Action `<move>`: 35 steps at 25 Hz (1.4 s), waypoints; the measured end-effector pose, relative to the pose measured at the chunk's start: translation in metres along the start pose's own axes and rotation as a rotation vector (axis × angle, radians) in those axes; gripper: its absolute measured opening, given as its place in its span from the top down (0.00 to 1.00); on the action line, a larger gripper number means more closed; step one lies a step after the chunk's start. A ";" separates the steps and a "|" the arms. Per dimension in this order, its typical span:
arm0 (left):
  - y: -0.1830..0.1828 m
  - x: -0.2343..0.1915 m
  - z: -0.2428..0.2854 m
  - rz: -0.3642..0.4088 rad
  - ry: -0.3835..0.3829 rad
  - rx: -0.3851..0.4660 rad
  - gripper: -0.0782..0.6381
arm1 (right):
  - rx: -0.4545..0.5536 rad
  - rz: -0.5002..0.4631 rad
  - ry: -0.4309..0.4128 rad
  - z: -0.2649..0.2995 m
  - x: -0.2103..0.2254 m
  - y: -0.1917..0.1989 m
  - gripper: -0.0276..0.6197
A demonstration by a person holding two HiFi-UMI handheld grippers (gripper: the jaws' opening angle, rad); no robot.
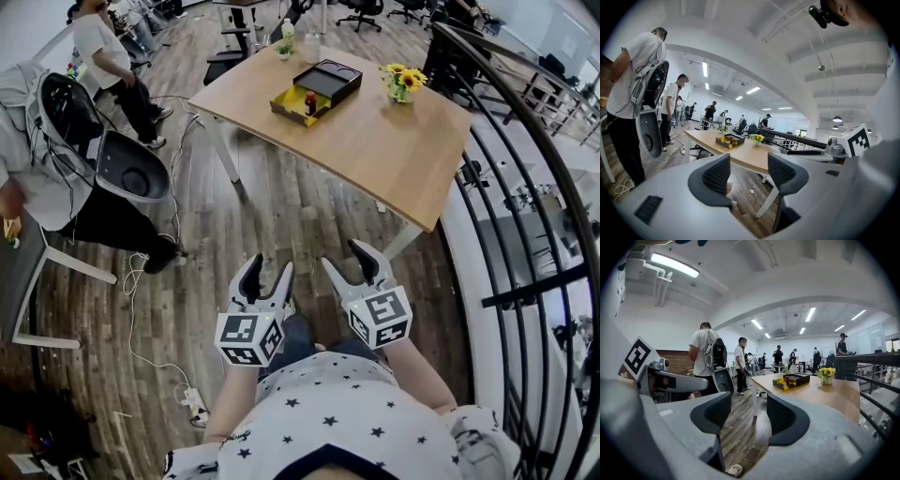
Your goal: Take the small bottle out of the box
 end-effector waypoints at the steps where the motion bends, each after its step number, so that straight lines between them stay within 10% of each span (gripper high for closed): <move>1: 0.000 -0.002 0.003 0.000 -0.001 0.000 0.57 | -0.001 0.002 -0.002 0.004 0.002 0.000 0.61; 35: -0.109 -0.188 0.307 0.040 0.111 -0.066 0.57 | -0.010 0.020 0.132 0.313 0.161 -0.088 0.59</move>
Point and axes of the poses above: the fingertips, and each gripper's own axes: z forward along the fingers, x to its right, y out of its underside, the point moved 5 cm from there along -z, backward along the fingers
